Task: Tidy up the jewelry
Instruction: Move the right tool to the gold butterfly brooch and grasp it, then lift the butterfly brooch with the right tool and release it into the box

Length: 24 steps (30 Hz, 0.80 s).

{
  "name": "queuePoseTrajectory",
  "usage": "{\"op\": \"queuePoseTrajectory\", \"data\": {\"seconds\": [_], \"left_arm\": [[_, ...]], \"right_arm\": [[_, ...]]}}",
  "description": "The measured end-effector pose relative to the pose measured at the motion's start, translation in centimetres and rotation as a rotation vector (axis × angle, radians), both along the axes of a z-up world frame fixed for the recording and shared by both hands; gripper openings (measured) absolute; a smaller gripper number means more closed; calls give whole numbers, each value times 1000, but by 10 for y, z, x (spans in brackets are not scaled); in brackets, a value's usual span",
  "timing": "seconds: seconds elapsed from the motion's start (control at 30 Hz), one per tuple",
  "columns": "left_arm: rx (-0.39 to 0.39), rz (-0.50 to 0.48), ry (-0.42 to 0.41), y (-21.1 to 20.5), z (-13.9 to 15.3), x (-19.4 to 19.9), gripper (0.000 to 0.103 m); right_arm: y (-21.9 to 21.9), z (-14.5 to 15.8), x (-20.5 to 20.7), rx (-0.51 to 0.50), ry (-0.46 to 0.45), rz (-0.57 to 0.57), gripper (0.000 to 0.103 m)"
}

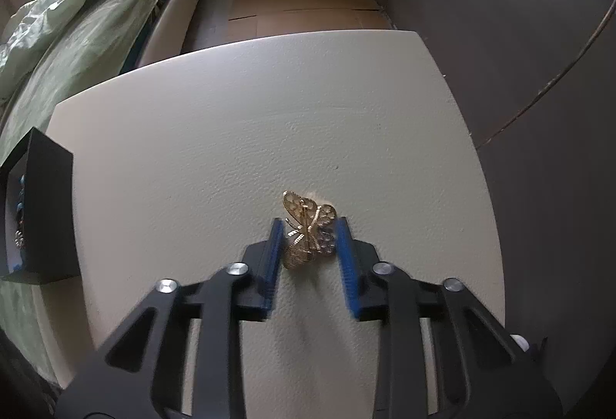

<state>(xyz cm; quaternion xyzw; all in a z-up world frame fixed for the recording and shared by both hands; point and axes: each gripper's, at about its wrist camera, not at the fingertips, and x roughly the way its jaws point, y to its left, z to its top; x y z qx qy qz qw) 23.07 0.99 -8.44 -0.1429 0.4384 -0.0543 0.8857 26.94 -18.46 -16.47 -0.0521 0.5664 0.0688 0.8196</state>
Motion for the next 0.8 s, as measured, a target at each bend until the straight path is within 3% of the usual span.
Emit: {"op": "queuePoseTrajectory", "data": {"seconds": [0.2,0.23,0.27,0.5,0.8], "left_arm": [[14,27,-4,9,4,-9,80],[13,36,-8,11,6,-11,82],[13,42,-11,13,7,-13,83],[20,65,-23,23,14,-21,84],[24,105,-47,43,25,-30,87]], "right_arm": [[-7,5,-3,37,-1,-5,26],[-6,7,-4,49,-5,-6,15],[-8,11,-6,62,-11,-10,13],[-17,22,-13,123,-26,-24,13],[-25,57,-22,344,-78,-25,13]]}}
